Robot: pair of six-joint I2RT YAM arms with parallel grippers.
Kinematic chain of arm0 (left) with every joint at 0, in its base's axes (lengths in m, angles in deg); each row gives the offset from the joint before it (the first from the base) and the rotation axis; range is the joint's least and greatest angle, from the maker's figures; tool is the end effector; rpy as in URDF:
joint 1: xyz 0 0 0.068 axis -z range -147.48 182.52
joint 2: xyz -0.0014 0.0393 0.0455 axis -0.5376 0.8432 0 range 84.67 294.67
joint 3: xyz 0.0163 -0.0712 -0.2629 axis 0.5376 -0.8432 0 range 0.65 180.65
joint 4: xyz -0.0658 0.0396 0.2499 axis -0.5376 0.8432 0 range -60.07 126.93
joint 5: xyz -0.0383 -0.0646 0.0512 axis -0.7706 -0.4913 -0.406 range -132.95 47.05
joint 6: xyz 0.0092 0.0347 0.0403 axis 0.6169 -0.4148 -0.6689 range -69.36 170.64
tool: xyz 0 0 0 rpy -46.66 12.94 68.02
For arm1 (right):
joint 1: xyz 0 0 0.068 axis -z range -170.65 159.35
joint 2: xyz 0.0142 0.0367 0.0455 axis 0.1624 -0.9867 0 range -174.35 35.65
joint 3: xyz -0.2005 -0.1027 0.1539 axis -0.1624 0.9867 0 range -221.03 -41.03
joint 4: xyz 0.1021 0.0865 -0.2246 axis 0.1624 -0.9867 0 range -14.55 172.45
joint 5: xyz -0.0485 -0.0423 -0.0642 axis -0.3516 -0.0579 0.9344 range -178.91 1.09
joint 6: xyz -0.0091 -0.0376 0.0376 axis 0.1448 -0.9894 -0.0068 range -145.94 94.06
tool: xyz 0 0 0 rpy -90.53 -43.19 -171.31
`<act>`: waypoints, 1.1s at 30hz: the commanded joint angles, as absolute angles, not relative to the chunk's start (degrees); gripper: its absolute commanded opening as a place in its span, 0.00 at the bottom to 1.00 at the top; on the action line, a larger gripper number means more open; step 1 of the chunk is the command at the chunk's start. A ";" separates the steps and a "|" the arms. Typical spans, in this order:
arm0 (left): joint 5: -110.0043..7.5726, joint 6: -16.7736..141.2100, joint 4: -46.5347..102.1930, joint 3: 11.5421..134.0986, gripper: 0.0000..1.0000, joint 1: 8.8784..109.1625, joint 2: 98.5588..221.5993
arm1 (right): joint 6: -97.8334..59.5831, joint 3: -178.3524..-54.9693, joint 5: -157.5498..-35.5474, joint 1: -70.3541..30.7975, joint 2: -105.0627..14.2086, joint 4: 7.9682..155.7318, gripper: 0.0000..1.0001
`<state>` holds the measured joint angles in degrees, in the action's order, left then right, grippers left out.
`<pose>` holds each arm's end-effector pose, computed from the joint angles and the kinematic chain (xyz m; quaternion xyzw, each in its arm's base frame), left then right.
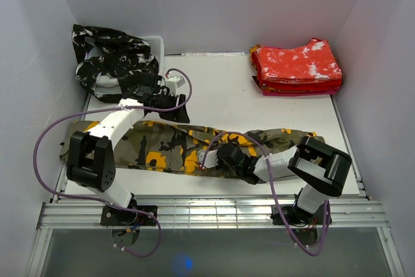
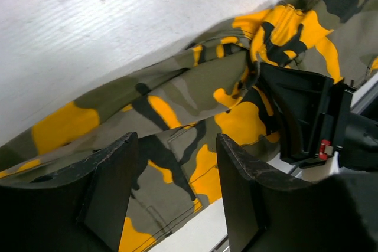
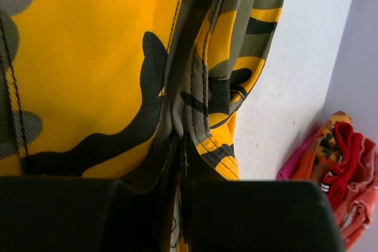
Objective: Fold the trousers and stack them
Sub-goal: Fold the trousers
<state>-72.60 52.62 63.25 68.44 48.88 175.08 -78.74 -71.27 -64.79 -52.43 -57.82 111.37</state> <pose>0.3115 -0.1099 0.2517 0.1900 0.9077 -0.2866 0.2406 0.1489 0.2468 0.1252 -0.6748 0.5494 -0.1484 0.4699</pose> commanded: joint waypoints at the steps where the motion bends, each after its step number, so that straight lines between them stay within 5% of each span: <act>1: -76.08 54.41 60.97 69.47 0.65 52.38 175.46 | -80.25 -68.98 -60.96 -54.54 -60.84 120.74 0.08; 11: -81.18 64.25 51.74 69.64 0.63 60.99 184.15 | -82.54 -62.74 -57.62 -57.62 -63.13 129.90 0.09; 20: -83.65 71.12 48.83 71.75 0.58 62.14 194.35 | -82.46 -61.94 -54.54 -58.94 -63.40 132.37 0.30; 33: -81.36 72.35 48.13 66.22 0.55 62.05 194.63 | -64.98 -66.78 -63.40 -56.75 -42.85 95.93 0.13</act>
<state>-81.98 72.33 47.78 68.11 61.86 196.70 -72.68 -66.44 -59.52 -57.70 -45.82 109.12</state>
